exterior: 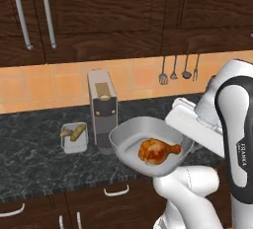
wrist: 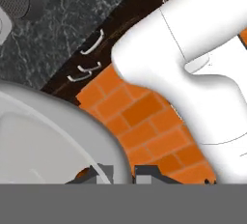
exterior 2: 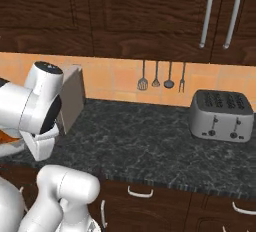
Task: Take the meat container that has the chicken drumstick and place it on the second highest rack of the freezer. Then take the vegetable container that has the potato and sweet potato and place it on the highest rack of the freezer.
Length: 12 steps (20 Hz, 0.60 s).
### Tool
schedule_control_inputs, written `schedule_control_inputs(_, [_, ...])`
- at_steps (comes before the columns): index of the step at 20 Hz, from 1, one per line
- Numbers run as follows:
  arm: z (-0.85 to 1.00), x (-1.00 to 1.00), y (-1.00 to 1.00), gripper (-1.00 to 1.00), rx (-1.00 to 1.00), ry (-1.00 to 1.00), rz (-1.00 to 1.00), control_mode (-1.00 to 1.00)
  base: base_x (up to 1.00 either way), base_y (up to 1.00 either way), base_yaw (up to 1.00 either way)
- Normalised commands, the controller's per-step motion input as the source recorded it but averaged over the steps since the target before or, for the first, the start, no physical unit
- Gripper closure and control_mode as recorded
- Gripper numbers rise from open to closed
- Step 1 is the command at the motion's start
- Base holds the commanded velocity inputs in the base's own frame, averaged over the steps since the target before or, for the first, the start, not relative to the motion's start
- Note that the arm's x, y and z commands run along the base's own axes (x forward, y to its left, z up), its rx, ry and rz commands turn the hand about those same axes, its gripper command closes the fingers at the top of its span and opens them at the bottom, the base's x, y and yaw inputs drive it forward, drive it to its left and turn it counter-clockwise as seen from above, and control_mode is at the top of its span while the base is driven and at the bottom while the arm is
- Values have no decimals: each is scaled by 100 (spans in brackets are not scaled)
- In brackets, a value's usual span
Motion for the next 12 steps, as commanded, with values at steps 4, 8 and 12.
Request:
schedule_control_inputs(4, [0,0,0,100,0,0,0,100,-100,0,-40])
schedule_control_inputs(8, [0,0,0,100,0,0,0,100,-83,0,-71])
schedule_control_inputs(12, [0,0,0,100,0,0,0,100,-59,0,-80])
